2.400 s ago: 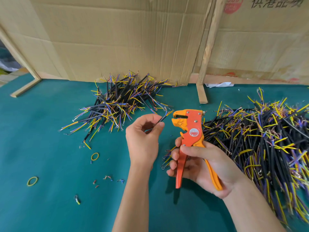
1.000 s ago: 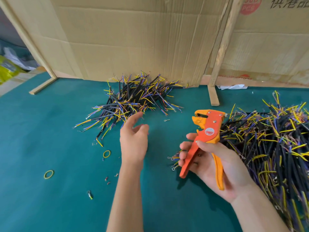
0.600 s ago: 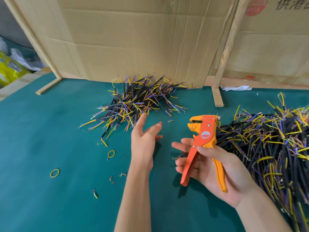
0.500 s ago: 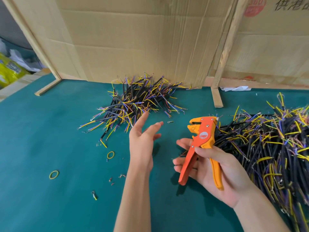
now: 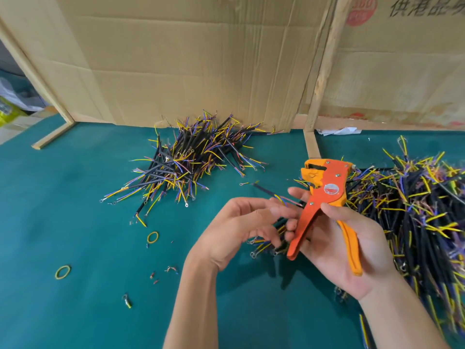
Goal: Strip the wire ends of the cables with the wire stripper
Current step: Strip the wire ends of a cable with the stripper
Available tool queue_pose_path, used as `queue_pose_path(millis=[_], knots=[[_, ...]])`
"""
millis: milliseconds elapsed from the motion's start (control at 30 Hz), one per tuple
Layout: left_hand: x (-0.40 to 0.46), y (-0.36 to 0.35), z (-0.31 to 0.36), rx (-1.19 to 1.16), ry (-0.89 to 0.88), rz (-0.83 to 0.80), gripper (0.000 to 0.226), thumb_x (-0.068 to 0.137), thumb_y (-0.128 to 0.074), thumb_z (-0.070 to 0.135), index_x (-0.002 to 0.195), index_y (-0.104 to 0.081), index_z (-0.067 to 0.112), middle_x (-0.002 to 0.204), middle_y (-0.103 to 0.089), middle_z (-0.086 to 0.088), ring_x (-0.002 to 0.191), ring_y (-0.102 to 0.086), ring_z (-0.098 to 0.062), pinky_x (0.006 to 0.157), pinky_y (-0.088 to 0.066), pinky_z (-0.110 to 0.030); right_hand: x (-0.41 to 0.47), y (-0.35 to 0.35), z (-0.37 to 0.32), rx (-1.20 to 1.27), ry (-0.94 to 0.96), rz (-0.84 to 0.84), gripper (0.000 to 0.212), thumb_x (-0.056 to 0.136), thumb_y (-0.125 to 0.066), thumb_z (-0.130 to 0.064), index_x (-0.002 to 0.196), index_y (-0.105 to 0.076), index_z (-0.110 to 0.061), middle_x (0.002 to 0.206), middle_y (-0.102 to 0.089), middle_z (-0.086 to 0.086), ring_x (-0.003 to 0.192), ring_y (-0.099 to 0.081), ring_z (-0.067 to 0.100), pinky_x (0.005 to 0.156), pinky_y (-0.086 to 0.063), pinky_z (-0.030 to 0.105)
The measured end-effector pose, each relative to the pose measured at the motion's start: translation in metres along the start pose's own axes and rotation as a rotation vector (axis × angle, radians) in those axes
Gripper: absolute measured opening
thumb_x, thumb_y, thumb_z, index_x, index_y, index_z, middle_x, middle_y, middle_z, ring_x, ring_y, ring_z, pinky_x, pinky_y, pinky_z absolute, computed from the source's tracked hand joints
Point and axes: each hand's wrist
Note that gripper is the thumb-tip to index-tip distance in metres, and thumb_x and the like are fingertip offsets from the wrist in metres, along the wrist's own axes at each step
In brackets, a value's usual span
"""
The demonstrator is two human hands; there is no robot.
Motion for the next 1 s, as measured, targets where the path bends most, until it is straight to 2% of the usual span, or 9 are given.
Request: queue_pose_path(millis=[133, 267, 367, 467, 567, 700, 800, 900, 1000], knots=[[-0.001, 0.002, 0.003, 0.019, 0.006, -0.035, 0.025, 0.093, -0.061, 0.023, 0.095, -0.077, 0.004, 0.093, -0.07, -0.025, 0.059, -0.062, -0.024, 0.068, -0.053, -0.026, -0.003, 0.004, -0.001, -0.063, -0.084, -0.061, 0.075, 0.067, -0.088, -0.025, 0.132, -0.062, 0.003, 0.123, -0.062, 0.026, 0.071, -0.063, 0.033, 0.07, -0.057, 0.043], [-0.001, 0.004, 0.002, 0.058, 0.059, 0.041, 0.023, 0.088, -0.066, 0.028, 0.077, -0.074, 0.01, 0.082, -0.074, -0.013, 0.053, -0.064, -0.022, 0.065, -0.052, -0.025, -0.003, 0.002, 0.0, -0.113, -0.065, -0.092, 0.075, 0.073, -0.083, -0.028, 0.136, -0.057, 0.004, 0.142, -0.057, 0.024, 0.072, -0.062, 0.031, 0.071, -0.056, 0.042], [0.002, 0.004, -0.002, 0.101, 0.11, 0.186, 0.025, 0.091, -0.066, 0.03, 0.072, -0.068, 0.014, 0.076, -0.072, -0.011, 0.053, -0.065, -0.021, 0.061, -0.048, -0.025, -0.004, 0.004, -0.001, -0.134, -0.048, -0.096, 0.075, 0.072, -0.084, -0.03, 0.135, -0.059, 0.004, 0.135, -0.059, 0.024, 0.071, -0.062, 0.031, 0.071, -0.055, 0.042], [0.007, 0.002, -0.003, 0.051, 0.124, 0.316, 0.031, 0.1, -0.056, 0.035, 0.085, -0.067, 0.01, 0.078, -0.072, -0.008, 0.062, -0.069, -0.02, 0.059, -0.048, -0.027, -0.004, 0.004, 0.0, -0.137, -0.049, -0.133, 0.071, 0.074, -0.082, -0.029, 0.133, -0.06, 0.006, 0.126, -0.059, 0.026, 0.072, -0.06, 0.032, 0.072, -0.053, 0.043], [0.012, -0.004, -0.002, -0.082, 0.163, 0.297, 0.042, 0.095, -0.057, 0.043, 0.101, -0.072, 0.005, 0.084, -0.073, -0.01, 0.072, -0.069, -0.021, 0.061, -0.056, -0.027, -0.003, 0.002, 0.003, -0.161, -0.083, -0.184, 0.068, 0.078, -0.08, -0.026, 0.132, -0.058, 0.009, 0.11, -0.056, 0.028, 0.071, -0.061, 0.035, 0.072, -0.052, 0.045], [0.013, -0.006, -0.005, -0.159, 0.12, 0.222, 0.022, 0.098, -0.06, 0.018, 0.098, -0.069, -0.002, 0.06, -0.058, 0.001, 0.052, -0.05, -0.014, 0.061, -0.049, -0.027, -0.003, -0.004, 0.008, -0.215, -0.146, -0.298, 0.057, 0.088, -0.07, -0.024, 0.133, -0.055, 0.009, 0.104, -0.066, 0.022, 0.074, -0.063, 0.035, 0.075, -0.052, 0.045], [0.013, -0.005, -0.004, -0.17, 0.084, 0.315, 0.013, 0.094, -0.061, 0.006, 0.089, -0.069, -0.002, 0.054, -0.047, -0.005, 0.041, -0.034, -0.012, 0.051, -0.041, -0.024, -0.002, -0.006, 0.01, -0.251, -0.168, -0.315, 0.061, 0.088, -0.071, -0.025, 0.136, -0.053, 0.008, 0.113, -0.068, 0.022, 0.076, -0.065, 0.035, 0.076, -0.053, 0.044], [0.01, 0.002, -0.001, -0.201, 0.024, 0.486, 0.013, 0.09, -0.061, -0.003, 0.101, -0.069, -0.002, 0.071, -0.061, -0.013, 0.051, -0.053, -0.016, 0.047, -0.042, -0.022, -0.002, -0.006, 0.011, -0.275, -0.161, -0.273, 0.063, 0.085, -0.075, -0.025, 0.139, -0.055, 0.003, 0.136, -0.059, 0.029, 0.08, -0.068, 0.037, 0.08, -0.055, 0.047], [0.005, 0.012, 0.001, -0.258, -0.076, 0.569, 0.03, 0.088, -0.06, -0.003, 0.114, -0.07, 0.007, 0.075, -0.067, -0.009, 0.058, -0.059, -0.013, 0.049, -0.041, -0.017, -0.002, -0.001, 0.01, -0.22, -0.132, -0.141, 0.066, 0.082, -0.081, -0.026, 0.138, -0.058, 0.0, 0.138, -0.057, 0.031, 0.09, -0.071, 0.04, 0.088, -0.055, 0.056]])
Point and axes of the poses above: each hand's wrist, its own x-axis towards the middle knuckle, its own y-axis out of the back of the hand, z = x × y
